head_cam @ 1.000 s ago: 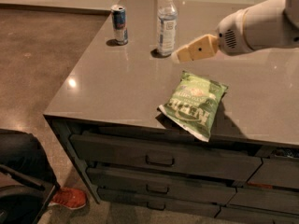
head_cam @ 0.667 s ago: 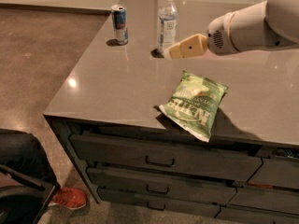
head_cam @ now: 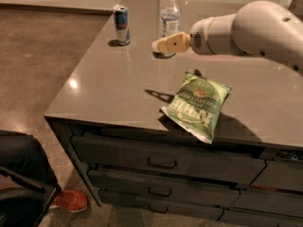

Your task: Move blue plastic bottle near green jalapeno chip bag

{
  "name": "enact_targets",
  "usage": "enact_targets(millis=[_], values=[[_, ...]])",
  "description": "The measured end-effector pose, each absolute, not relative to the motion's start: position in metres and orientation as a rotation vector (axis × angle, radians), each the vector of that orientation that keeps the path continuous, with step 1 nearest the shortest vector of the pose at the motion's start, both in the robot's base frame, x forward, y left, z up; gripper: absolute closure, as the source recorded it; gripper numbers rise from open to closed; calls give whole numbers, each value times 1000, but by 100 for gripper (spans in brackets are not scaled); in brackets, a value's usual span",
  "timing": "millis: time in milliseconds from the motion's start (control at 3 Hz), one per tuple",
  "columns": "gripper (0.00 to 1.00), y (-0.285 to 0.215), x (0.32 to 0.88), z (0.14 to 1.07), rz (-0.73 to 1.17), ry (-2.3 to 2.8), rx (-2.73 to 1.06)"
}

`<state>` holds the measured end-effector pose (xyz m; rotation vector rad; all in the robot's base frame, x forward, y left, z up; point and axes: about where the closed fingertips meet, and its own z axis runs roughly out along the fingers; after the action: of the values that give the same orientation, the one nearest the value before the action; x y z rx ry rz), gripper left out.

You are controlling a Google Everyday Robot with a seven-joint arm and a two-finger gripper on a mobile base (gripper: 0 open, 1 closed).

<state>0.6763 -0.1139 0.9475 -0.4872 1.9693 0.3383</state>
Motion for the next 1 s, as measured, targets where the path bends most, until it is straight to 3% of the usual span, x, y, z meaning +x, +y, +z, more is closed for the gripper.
enact_targets(millis=[1000], values=[[0,-108,774,932,303,1910,-427]])
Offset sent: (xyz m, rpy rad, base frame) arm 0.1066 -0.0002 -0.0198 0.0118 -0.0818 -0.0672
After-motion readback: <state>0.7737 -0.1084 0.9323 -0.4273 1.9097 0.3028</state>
